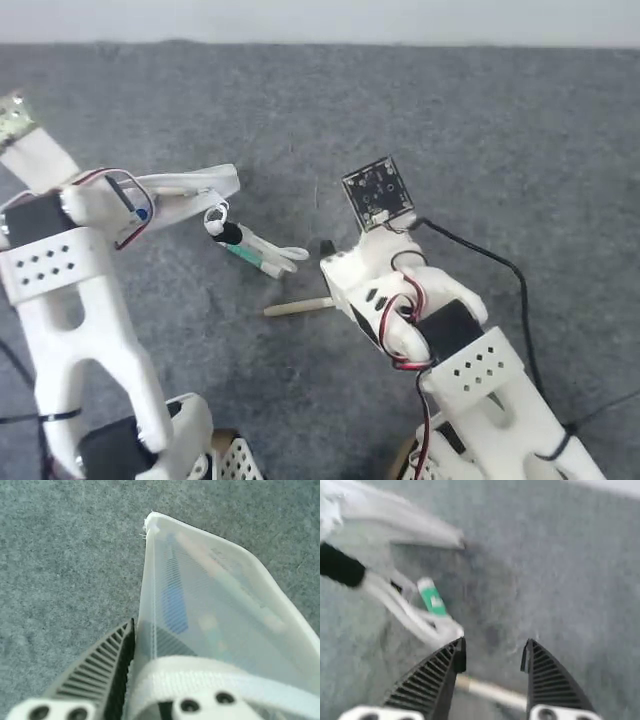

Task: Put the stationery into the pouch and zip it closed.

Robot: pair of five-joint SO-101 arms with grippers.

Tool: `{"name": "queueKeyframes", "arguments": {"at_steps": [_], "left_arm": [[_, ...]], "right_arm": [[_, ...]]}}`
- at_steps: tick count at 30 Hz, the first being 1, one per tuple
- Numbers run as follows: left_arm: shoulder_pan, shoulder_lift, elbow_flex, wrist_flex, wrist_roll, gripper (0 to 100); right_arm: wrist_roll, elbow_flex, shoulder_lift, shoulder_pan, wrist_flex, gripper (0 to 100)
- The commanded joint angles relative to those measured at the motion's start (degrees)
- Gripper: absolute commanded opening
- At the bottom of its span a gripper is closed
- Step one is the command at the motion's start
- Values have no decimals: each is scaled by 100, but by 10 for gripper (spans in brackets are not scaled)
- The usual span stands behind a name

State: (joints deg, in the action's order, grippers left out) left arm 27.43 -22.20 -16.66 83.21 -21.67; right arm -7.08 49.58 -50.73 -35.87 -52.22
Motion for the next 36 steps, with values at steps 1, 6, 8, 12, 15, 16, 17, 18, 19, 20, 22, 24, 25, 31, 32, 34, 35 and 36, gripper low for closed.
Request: {"name": "queueKeyframes", "arguments": {"at_steps": [1,6,8,12,15,16,17,18,19,20,22,24,25,31,32,34,35,36], "left_arm": [[53,-70,92,-105,-62,15],[44,-70,92,-97,-62,15],[44,-70,92,-88,-62,15],[44,-70,92,-97,-62,15],[44,-70,101,-105,-62,15],[44,-70,101,-105,-62,15],[44,-70,101,-105,-62,15],[44,-70,101,-105,-62,15],[44,-70,101,-105,-62,15],[44,-70,101,-105,-62,15],[44,-70,92,-105,-62,15],[44,-70,92,-105,-62,15],[44,-70,92,-105,-62,15],[44,-44,92,-105,-62,15],[44,-35,92,-105,-62,15],[44,-35,92,-114,-62,15],[44,-35,92,-114,-62,15],[44,-35,92,-114,-62,15]], "right_arm": [[-440,-378,-224,84,-470,170],[-1125,-378,-215,75,-804,169],[-1292,-378,-215,75,-980,169],[-1723,-378,-207,84,-1218,169],[-2084,-378,66,75,-1297,169],[-2171,-378,259,66,-1297,169],[-2277,-387,488,66,-1270,169],[-2391,-413,752,66,-1253,169],[-2497,-440,1033,66,-1218,169],[-2611,-501,1305,66,-1165,169],[-2857,-651,1807,84,-1095,169],[-3086,-844,2229,84,-1086,169],[-3235,-941,2404,84,-1095,169],[-3622,-1327,3284,92,-1112,169],[-3631,-1336,3389,92,-1077,169],[-3631,-1380,3600,92,-989,170],[-3631,-1398,3688,101,-954,170],[-3666,-1415,3749,127,-936,170]]}}
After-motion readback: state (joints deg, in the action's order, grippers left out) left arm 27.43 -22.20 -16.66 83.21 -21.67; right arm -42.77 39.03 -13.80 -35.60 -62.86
